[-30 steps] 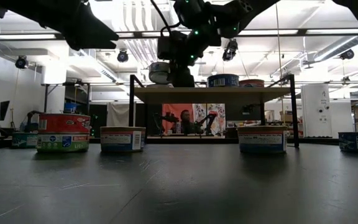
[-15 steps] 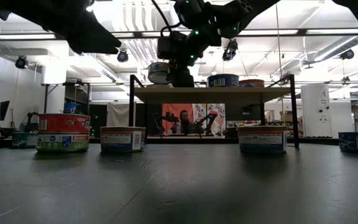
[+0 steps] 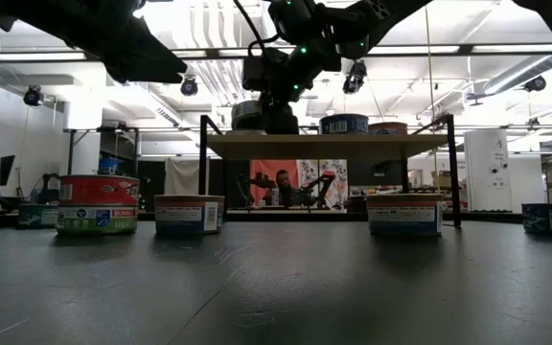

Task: Stack canned seafood by type on shelf
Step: Stack the green white tuna can on top of the green white tuna can on the shelf

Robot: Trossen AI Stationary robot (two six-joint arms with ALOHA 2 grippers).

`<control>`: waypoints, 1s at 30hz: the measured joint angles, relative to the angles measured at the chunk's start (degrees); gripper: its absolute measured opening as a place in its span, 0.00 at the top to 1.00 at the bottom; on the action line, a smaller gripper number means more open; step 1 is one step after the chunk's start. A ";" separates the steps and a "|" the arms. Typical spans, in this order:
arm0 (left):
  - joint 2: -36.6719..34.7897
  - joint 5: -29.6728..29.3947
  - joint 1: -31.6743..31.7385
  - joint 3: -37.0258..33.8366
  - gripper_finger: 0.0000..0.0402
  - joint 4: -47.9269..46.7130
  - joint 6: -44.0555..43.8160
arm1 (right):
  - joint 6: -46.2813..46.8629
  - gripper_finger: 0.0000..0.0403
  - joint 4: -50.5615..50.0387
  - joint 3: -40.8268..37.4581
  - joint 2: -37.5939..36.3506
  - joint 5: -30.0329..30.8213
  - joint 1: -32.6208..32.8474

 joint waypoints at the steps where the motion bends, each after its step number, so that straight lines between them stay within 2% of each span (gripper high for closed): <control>1: 0.00 0.00 0.00 0.00 0.35 0.00 0.00 | -0.01 0.62 0.00 0.00 0.00 0.00 0.00; 7: 0.00 0.00 0.00 0.00 0.35 0.00 -0.04 | -0.03 0.62 -0.02 -0.02 0.00 0.00 0.00; 19: 0.00 0.02 -0.01 -0.02 0.35 -0.01 -0.44 | -0.14 0.51 -0.02 -0.02 0.02 0.00 0.00; 30: 0.00 0.02 0.00 -0.02 0.35 -0.01 -0.59 | -0.17 0.50 0.89 -0.04 0.02 0.00 0.00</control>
